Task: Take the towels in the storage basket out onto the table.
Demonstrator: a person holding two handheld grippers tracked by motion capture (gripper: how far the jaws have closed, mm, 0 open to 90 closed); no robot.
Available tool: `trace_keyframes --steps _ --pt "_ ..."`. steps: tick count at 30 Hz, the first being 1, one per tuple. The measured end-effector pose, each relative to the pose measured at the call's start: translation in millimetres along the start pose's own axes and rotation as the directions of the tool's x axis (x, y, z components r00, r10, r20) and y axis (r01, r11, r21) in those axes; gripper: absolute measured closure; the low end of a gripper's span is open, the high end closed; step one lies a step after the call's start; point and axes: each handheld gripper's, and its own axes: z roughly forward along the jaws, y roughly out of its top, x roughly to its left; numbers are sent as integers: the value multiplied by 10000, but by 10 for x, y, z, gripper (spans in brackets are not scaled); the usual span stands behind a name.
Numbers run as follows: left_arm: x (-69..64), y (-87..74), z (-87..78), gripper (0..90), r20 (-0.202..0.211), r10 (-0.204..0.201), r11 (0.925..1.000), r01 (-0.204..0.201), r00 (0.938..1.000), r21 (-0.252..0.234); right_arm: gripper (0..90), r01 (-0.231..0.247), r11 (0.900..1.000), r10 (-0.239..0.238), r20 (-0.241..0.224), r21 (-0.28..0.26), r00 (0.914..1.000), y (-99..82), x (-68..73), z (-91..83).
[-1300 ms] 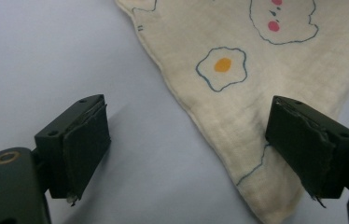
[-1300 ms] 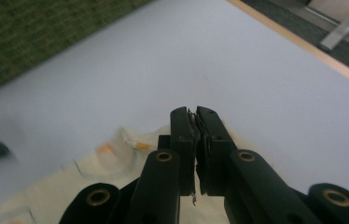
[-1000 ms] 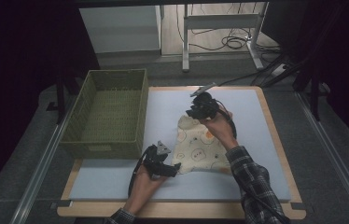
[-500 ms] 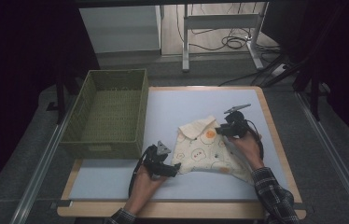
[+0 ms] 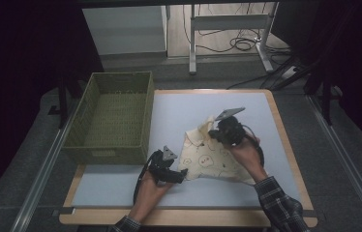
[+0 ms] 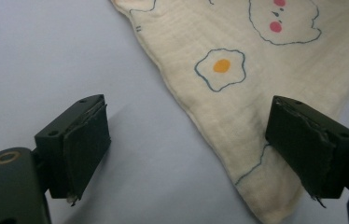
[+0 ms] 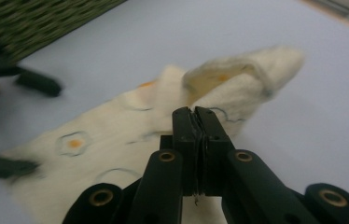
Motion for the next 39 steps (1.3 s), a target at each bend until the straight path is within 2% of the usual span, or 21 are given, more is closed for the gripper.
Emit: trace_keyframes --steps 4,6,8,11,14,18,21,24,26,28,29,30,31,32,35,39 --pt "-3 -1 1 137 7 -46 10000 46 10000 -13 827 457 9958 -418 -507 793 9978 -204 209 300" --pt "-1 0 0 137 10 -26 10000 26 10000 2 767 356 9934 -279 -713 1089 9971 -330 247 415" --pt "-1 0 0 137 12 -28 10000 28 10000 2 727 162 9938 -69 -846 1102 9964 -391 240 441" --pt "-1 0 0 137 4 -20 10000 20 10000 -1 693 -104 9966 178 -905 816 9957 -403 196 345" --pt "-5 -1 3 136 3 -81 10000 81 10000 -45 675 -104 9988 141 -763 488 9970 -357 143 170" --pt "0 0 1 136 -1 -2 10000 2 10000 0 674 -77 9999 77 -29 87 10000 -240 -2 -30" --pt "0 0 1 136 9 -7 10000 7 10000 0 662 -196 9997 189 455 158 9988 -169 -164 17" --pt "0 0 0 136 8 -15 10000 15 10000 14 587 -394 9991 388 351 183 9986 -151 -289 183" --pt "-1 0 1 136 20 -32 10000 32 10000 0 563 -707 9970 702 151 315 9974 -172 -339 336" --pt "0 0 0 137 8 -13 10000 13 10000 16 572 -854 9941 856 3 675 9963 -234 -346 511" --pt "-1 0 0 137 17 -32 10000 32 10000 1 625 -864 9926 874 -82 855 9961 -266 -332 576" --pt "-1 0 0 137 17 -34 10000 34 10000 0 705 -873 9930 894 -242 796 9957 -296 -313 607" --pt "-1 0 0 136 18 -33 10000 33 10000 1 792 -909 9941 935 -436 595 9947 -307 -300 596" --pt "-1 0 1 136 16 -31 10000 31 10000 2 835 -854 9947 873 -313 566 9957 -306 -285 582" --pt "-2 0 1 137 13 -38 10000 38 10000 -8 851 -392 9978 381 215 532 9990 -244 -251 465" --pt "0 0 0 137 -3 -11 10000 11 10000 19 846 -451 9990 446 550 73 9975 -146 -355 234"
